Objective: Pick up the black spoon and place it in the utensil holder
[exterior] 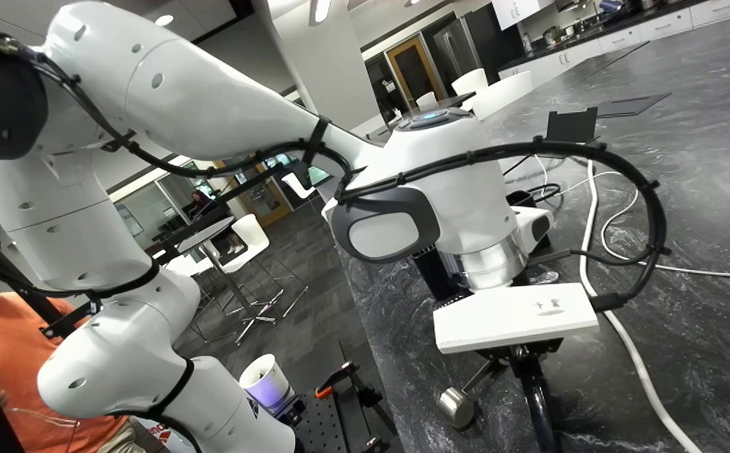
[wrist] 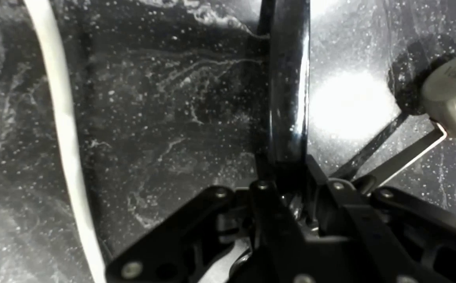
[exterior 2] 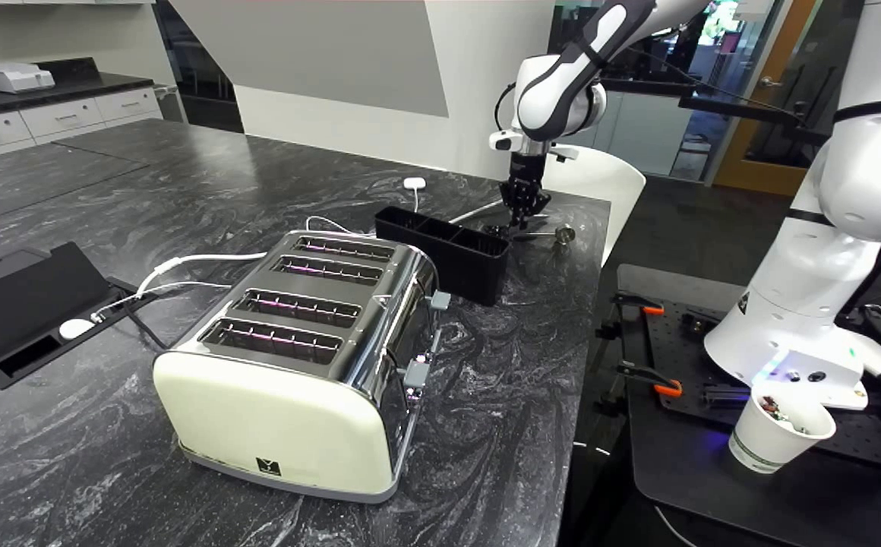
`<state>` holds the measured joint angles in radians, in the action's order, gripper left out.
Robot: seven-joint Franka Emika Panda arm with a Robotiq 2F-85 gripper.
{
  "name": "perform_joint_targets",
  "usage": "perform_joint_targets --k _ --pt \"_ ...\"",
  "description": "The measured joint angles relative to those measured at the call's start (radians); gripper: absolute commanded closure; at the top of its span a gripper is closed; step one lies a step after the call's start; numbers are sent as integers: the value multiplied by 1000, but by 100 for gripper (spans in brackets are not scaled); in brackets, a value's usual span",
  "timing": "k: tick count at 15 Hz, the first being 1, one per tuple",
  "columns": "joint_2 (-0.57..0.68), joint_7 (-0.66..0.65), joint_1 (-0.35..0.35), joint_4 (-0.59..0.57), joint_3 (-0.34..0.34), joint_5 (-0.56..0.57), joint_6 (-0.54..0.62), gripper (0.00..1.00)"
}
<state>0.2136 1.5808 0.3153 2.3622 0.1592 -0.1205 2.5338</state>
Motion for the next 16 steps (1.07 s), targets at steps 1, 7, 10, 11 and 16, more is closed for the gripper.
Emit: perform_joint_targets --k 1,7,10,11,16 --pt "-19 -2 -1 1 0 13 -17 94" --pt "-245 8 -29 0 1 44 -260 94" --pt "-347 74 -68 -27 7 -9 -400 94" --pt "-369 103 -85 -41 12 -38 -436 94" --pt "-402 252 -169 -111 39 -227 -534 94"
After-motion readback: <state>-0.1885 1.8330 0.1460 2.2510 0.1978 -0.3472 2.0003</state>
